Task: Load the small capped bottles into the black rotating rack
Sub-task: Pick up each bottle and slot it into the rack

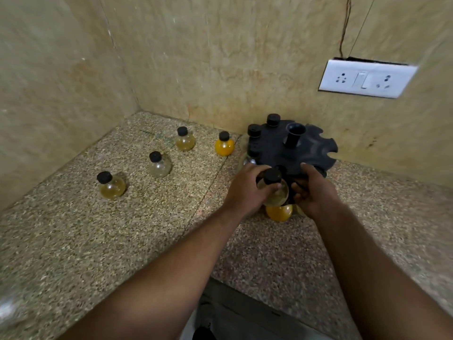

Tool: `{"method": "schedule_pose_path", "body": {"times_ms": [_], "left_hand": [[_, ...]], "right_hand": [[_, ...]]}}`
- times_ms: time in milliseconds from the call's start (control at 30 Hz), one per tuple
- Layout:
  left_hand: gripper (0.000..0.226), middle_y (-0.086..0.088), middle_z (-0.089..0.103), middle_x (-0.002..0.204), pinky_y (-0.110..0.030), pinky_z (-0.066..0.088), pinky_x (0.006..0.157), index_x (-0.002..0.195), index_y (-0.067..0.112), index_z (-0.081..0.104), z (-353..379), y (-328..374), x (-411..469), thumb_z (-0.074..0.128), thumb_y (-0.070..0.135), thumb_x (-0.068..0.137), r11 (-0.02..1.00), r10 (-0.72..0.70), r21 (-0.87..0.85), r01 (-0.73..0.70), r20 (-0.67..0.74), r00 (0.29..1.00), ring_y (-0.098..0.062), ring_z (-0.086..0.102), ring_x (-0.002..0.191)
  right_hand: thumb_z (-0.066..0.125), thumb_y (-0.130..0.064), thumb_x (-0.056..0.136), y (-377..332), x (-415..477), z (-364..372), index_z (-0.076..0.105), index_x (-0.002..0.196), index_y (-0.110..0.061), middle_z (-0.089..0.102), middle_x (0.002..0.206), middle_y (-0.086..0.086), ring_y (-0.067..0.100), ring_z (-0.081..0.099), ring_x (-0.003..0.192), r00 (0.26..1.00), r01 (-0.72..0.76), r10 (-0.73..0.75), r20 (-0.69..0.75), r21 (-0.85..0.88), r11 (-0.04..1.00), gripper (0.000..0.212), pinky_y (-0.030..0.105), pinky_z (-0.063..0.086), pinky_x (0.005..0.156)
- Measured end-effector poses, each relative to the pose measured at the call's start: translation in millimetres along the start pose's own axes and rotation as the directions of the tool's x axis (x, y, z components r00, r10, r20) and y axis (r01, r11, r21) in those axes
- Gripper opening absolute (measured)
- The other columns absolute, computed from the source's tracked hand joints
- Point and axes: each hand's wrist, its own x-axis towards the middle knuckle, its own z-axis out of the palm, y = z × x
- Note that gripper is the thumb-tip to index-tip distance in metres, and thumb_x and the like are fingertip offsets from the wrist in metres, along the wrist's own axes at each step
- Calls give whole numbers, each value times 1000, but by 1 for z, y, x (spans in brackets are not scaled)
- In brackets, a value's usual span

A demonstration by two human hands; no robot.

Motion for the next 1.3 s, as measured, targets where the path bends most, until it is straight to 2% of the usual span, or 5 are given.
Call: {"method": "schedule_pose_path", "body": {"times_ms": [433, 700, 900, 1067, 1300], "left_hand": [[50, -1, 52, 124, -35, 52, 82, 131, 19, 56, 20, 4, 33, 70, 43, 88, 987, 38, 158, -39, 8, 999, -20, 57, 111], [53, -7, 44, 146, -39, 49, 99, 143, 18, 48, 13, -13, 41, 61, 37, 97, 996, -37, 71, 47, -135, 990, -21, 48, 130], [35, -5, 63, 122, -25, 43, 87, 129, 15, 63, -12, -36, 57, 58, 31, 99, 988, -147, 9, 153, -231, 962, -17, 58, 111], [31, 1, 71, 91, -29, 50, 72, 97, 16, 70, -29, -74, 64, 55, 42, 99, 956, -294, -65, 287, -202, 934, -17, 65, 86], [32, -2, 72, 111, -34, 53, 88, 113, 17, 70, -61, -144, 86, 55, 42, 99, 912, -409, -20, 410, -143, 901, -21, 65, 102]], "right_hand": [[66, -24, 97, -2, 11, 4, 62, 82, -12, 58, 71, 8, 19, 50, 55, 989, 141, -146, -11, -189, 972, 20, 28, 36, 49], [59, -31, 101, 22, 6, 30, 67, 86, -13, 57, 67, 6, 17, 48, 54, 990, 134, -138, -7, -177, 975, 25, 30, 39, 51], [53, -26, 101, 47, -3, 69, 76, 92, -10, 67, 67, 2, 12, 48, 47, 982, 122, -89, 166, -201, 972, 29, 26, 36, 45], [48, -21, 103, 84, 11, 101, 75, 95, -8, 74, 85, 15, 12, 53, 52, 953, 253, -134, 271, -472, 845, 32, 27, 42, 50], [51, -32, 98, 112, 55, 156, 63, 120, -25, 69, 113, 4, 29, 67, 97, 949, 301, -125, 289, -714, 632, 26, 37, 51, 77]]}}
